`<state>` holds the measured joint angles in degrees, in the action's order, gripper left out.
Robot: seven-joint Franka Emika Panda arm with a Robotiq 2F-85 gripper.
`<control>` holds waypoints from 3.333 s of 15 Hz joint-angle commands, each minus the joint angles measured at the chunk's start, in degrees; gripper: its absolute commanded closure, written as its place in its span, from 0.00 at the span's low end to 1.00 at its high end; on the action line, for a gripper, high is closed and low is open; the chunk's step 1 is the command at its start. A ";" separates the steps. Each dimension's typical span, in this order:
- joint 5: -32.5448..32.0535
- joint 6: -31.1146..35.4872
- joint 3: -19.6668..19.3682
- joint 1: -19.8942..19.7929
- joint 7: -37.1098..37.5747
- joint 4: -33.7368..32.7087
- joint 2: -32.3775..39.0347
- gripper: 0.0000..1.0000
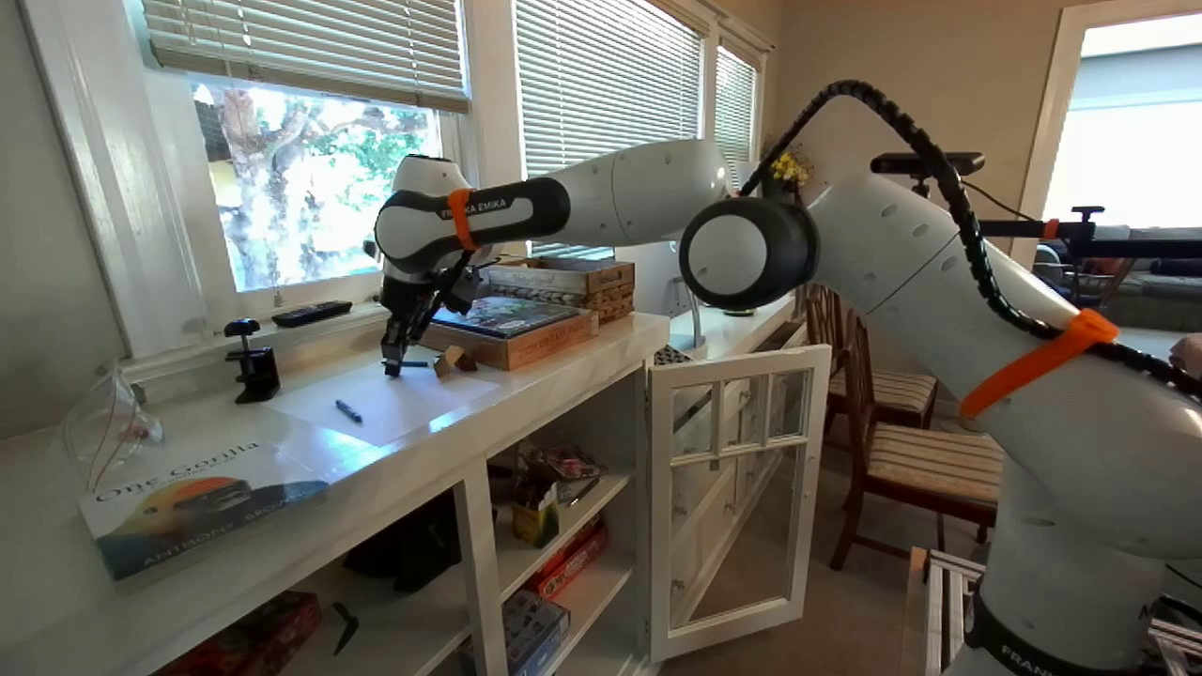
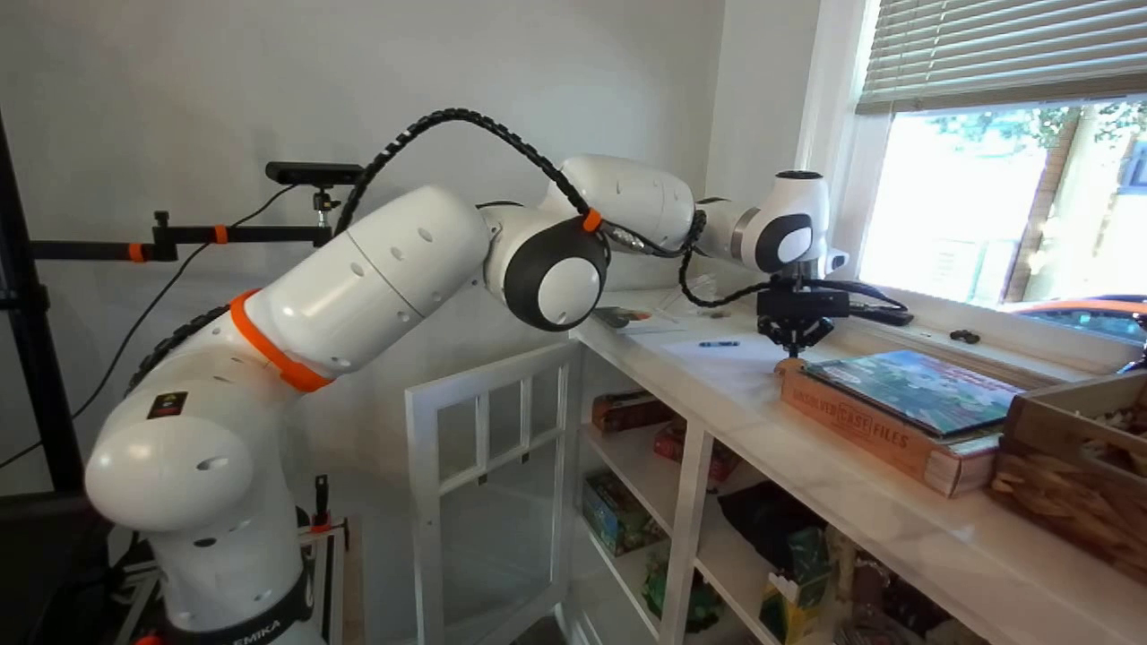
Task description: Move the crayons to the left side of the paper
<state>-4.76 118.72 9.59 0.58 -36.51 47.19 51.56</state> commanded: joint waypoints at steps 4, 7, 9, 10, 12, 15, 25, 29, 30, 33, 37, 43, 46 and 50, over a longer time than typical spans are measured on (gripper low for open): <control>-0.59 -0.31 -1.36 0.58 1.84 -5.25 2.70 0.44; -0.76 -0.12 -2.35 0.85 4.31 -6.24 3.33 0.37; -1.03 0.02 -3.13 1.19 6.38 -6.80 3.70 0.37; -1.12 -0.08 -3.49 1.35 7.55 -7.12 3.94 0.37; -1.33 -0.32 -4.34 1.73 9.87 -7.46 4.27 0.44; -1.40 -0.03 -5.67 2.34 13.86 -8.00 4.80 0.45; -1.13 -0.05 -8.01 3.25 19.64 -9.13 5.72 1.00; -1.11 -0.31 -8.20 3.42 20.54 -9.35 5.63 0.98; -1.24 -0.72 -8.43 3.63 21.17 -9.37 5.41 0.98; -1.65 -2.75 -9.38 4.92 24.24 -9.41 4.22 0.98; -2.26 -9.10 -10.83 7.38 29.01 -9.83 2.54 0.98; -1.36 -17.82 -10.79 9.34 32.99 -9.75 -0.50 0.98; -0.96 -18.64 -10.44 9.89 34.46 -8.88 -1.87 0.98; -0.59 -19.01 -9.84 10.70 36.20 -7.52 -3.19 0.98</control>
<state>-5.82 101.12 -0.51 10.57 -2.23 37.50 50.13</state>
